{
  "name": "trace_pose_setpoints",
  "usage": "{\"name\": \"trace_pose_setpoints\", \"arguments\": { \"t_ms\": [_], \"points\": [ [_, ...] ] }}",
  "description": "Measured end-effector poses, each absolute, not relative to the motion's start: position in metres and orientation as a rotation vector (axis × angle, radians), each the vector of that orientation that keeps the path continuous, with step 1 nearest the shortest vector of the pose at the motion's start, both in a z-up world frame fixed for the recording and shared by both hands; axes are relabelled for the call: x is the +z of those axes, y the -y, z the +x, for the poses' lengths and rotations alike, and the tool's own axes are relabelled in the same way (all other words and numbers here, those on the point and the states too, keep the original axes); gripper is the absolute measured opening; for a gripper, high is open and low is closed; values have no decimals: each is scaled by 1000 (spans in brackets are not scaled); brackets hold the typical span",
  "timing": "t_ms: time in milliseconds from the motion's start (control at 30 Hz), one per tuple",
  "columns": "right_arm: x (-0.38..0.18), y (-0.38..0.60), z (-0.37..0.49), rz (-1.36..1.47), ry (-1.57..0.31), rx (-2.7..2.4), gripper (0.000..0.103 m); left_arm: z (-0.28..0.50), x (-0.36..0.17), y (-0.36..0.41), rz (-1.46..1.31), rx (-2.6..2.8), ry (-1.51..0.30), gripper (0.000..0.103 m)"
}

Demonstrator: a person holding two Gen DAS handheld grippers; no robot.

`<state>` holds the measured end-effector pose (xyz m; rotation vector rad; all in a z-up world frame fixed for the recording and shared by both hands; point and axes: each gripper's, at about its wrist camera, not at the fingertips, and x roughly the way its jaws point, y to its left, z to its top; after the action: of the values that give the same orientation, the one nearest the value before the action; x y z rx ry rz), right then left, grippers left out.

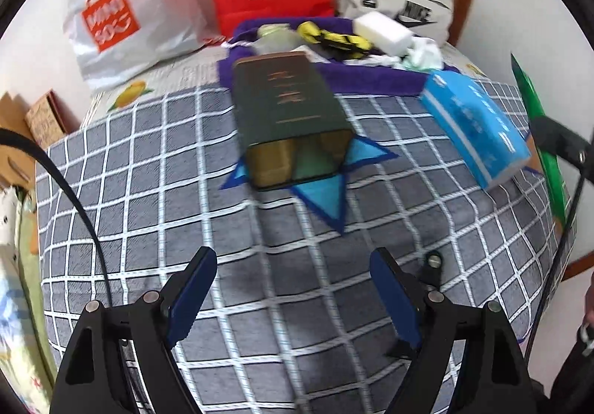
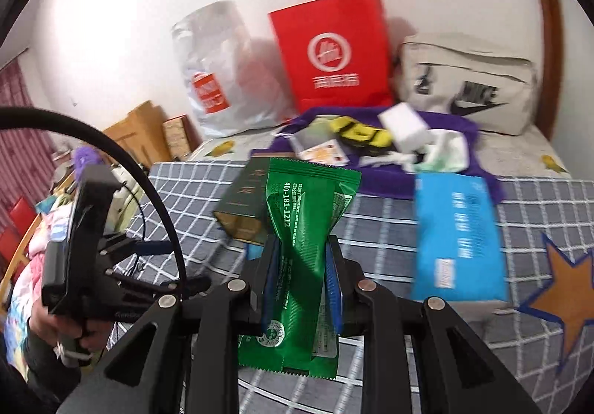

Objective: Organize soft objects
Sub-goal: 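Grasp the black strap on the bed with the left gripper while the right holds the green packet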

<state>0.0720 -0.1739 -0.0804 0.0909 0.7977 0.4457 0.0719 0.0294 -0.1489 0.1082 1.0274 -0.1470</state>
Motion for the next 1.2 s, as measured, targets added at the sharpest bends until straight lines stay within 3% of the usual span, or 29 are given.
{"name": "trace_pose_setpoints", "arguments": {
  "t_ms": [233,1200],
  "points": [
    [-73,209,59,103,-785,360,25,53,-154,18,291,-130,-983,84],
    [-89,245,61,145,-840,292,26,39,-199,47,269,-394,-1067,79]
  ]
}}
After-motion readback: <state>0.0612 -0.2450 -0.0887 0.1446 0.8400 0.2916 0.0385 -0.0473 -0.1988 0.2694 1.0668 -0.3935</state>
